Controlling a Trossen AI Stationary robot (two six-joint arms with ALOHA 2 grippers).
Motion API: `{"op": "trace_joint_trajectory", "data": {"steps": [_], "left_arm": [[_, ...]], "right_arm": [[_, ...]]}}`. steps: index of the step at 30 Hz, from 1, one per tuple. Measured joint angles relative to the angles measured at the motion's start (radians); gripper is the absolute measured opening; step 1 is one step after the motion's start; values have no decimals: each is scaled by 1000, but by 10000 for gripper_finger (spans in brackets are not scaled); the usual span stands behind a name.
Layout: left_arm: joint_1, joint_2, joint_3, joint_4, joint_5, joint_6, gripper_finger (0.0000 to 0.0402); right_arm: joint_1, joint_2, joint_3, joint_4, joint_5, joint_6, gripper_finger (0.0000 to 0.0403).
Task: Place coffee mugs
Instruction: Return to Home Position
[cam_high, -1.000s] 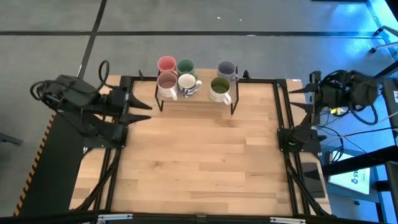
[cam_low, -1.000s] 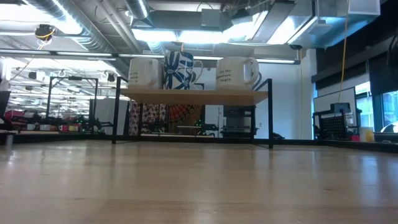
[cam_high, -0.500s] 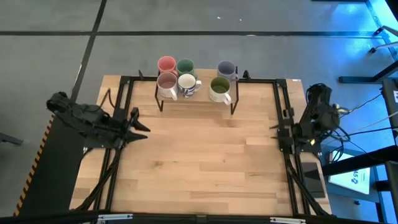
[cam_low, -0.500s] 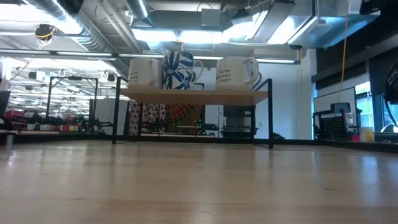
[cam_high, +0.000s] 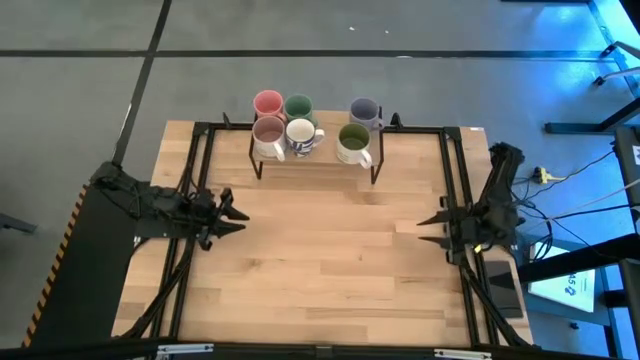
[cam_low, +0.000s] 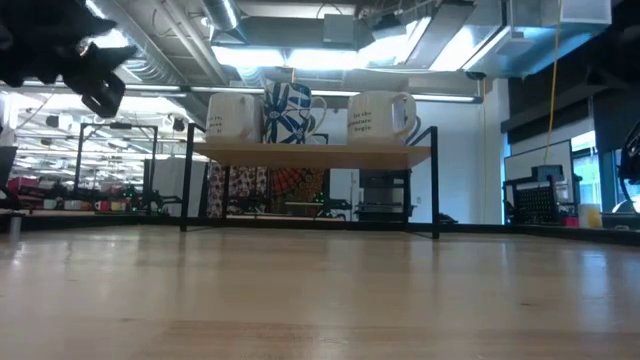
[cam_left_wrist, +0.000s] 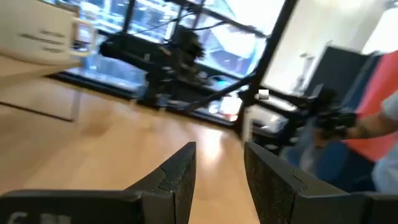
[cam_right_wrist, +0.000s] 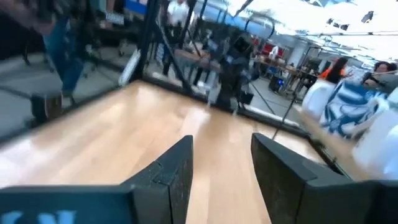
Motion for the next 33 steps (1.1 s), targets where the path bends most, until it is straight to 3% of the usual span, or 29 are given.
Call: {"op": "trace_joint_trajectory", "data": {"steps": [6, 8, 33], "left_arm": [[0, 5, 0, -30, -89, 27, 129], [0, 6, 0, -30, -89, 28, 129], [0, 7, 0, -32, -86, 29, 129]], "right_arm": [[-1, 36, -23, 57, 16, -159, 152], [1, 39, -23, 49, 52, -159, 152], [0, 40, -22, 49, 26, -156, 152]]}}
